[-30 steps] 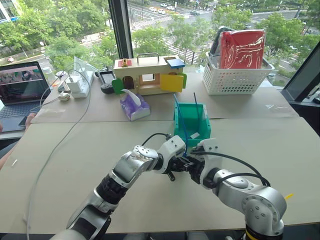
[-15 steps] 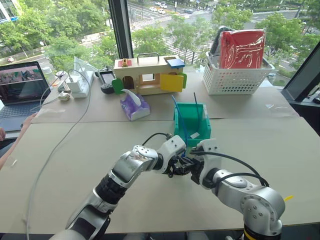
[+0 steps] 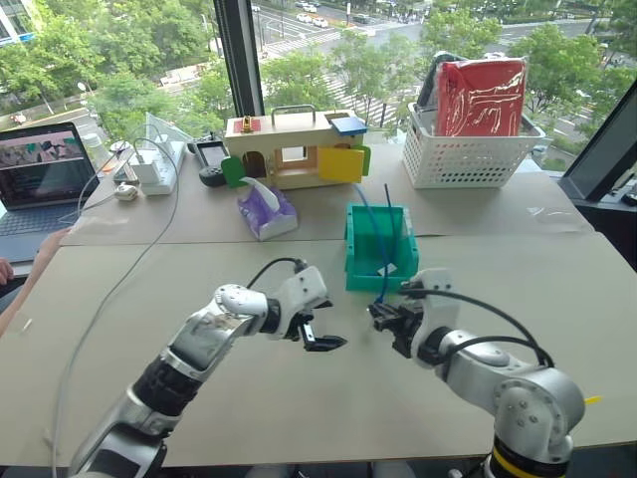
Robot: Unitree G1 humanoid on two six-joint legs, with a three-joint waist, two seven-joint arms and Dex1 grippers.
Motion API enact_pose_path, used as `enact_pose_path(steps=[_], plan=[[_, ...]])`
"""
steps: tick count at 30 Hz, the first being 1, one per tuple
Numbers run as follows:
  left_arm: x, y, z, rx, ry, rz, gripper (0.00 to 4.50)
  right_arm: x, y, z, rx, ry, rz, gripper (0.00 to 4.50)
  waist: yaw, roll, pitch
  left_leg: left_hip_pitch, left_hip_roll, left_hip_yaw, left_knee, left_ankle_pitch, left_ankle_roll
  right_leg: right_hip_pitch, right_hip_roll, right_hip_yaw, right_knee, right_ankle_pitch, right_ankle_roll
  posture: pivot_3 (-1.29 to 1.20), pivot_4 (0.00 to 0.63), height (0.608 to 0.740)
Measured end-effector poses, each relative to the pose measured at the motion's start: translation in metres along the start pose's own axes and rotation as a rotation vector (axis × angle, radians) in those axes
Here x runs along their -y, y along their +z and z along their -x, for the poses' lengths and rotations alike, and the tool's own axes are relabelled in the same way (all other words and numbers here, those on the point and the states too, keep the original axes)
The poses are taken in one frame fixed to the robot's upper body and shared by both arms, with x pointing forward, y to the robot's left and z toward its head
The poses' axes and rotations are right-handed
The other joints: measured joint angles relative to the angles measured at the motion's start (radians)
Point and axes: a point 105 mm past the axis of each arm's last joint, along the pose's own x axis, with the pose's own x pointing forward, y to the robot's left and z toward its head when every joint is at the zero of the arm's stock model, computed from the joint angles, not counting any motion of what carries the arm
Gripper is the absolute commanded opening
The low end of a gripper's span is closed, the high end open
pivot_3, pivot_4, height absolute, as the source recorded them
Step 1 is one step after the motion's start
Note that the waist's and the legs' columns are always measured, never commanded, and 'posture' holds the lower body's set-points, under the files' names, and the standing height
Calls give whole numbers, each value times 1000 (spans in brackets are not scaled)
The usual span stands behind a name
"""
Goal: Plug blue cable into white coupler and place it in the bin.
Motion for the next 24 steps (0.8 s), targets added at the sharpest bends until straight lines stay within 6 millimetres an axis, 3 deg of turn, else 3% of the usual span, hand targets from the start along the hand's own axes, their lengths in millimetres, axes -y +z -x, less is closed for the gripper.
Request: enact_pose_path(steps=[8,12,18,24], plan=[[-13,-4,16,64,70,-42,4376,-3,46,6,65,78,57,0,0,0,0,0,0,0,0,0,0,0,0,0,0,0,0,0,150,740],[-14,-7,12,82,124,-38,4376,13,80,1,75,53,130,0,1,0,0,0,0,0,0,0,0,1,0,-1,0,0,0,0,150,740],[-9,-9,10,108,178,-23,4376,36,75,-37,-13,41,123,0,-7,0,0,-1,1,2,0,0,0,0,-1,0,0,0,-1,0,150,740],[-7,-17,16,89,250,-2,4376,44,78,-74,-25,79,158,0,-22,0,0,-2,1,2,0,1,-1,0,-1,0,0,0,-1,0,150,740]])
